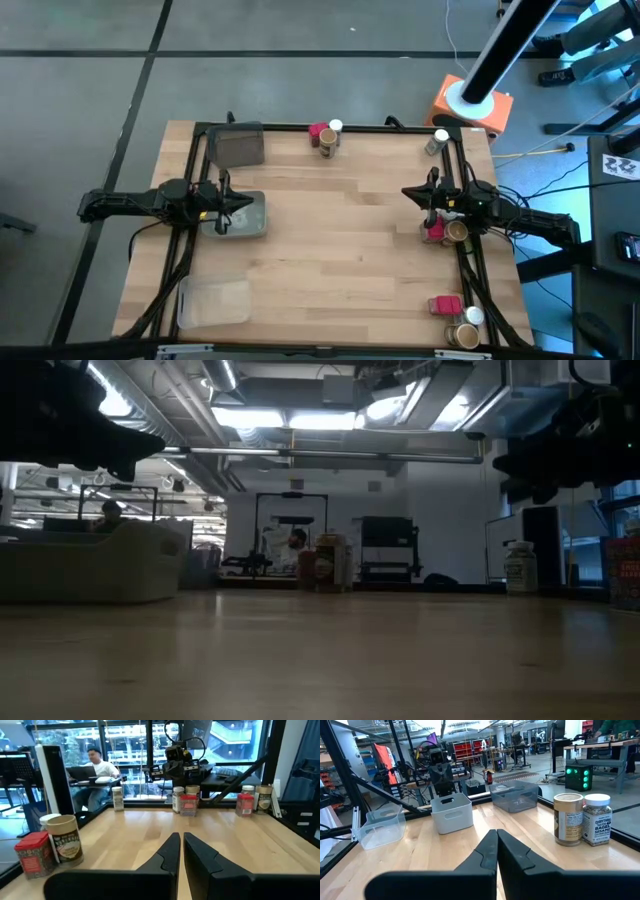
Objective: Sort spices by type
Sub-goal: Put the top left gold seasoning bottle into the black transparent bin
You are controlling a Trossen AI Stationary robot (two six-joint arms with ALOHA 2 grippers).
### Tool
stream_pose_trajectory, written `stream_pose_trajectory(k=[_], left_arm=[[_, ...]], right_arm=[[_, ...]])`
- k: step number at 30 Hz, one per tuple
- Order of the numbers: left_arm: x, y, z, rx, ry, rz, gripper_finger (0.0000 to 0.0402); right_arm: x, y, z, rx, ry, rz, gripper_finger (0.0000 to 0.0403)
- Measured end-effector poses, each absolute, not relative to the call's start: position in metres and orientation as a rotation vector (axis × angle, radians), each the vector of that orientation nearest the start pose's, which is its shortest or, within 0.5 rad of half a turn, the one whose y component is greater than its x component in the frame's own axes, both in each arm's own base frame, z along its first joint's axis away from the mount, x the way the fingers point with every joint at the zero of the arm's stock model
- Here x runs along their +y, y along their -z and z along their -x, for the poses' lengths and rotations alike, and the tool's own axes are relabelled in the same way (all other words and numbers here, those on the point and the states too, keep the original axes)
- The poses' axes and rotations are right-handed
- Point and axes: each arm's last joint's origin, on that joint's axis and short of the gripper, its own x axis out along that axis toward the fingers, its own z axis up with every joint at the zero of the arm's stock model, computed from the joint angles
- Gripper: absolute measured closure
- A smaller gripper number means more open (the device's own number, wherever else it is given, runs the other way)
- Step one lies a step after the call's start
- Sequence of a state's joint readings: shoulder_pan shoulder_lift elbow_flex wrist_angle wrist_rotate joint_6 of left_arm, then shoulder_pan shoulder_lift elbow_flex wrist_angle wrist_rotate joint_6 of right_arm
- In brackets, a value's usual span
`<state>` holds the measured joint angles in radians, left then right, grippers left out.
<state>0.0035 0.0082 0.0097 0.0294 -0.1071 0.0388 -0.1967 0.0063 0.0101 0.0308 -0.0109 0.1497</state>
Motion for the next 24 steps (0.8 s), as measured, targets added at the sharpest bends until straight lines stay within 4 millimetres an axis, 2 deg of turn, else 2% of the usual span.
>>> stream_pose_trajectory(k=[6,14,24], left_arm=[[0.004,-0.173,-0.097,-0.066,-0.121,-0.079,0.0386],[0.004,-0.181,-0.096,-0.154,-0.128,-0.032,0.0386],[0.013,-0.188,-0.094,-0.214,-0.286,-0.103,0.0386]], right_arm=[[-0.020,-0.170,-0.095,-0.056,0.215,-0.146,0.0393],[-0.023,-0.172,-0.095,-0.091,0.339,-0.148,0.0393],[-0.024,-0.184,-0.097,-0.196,0.360,-0.124,0.0393]])
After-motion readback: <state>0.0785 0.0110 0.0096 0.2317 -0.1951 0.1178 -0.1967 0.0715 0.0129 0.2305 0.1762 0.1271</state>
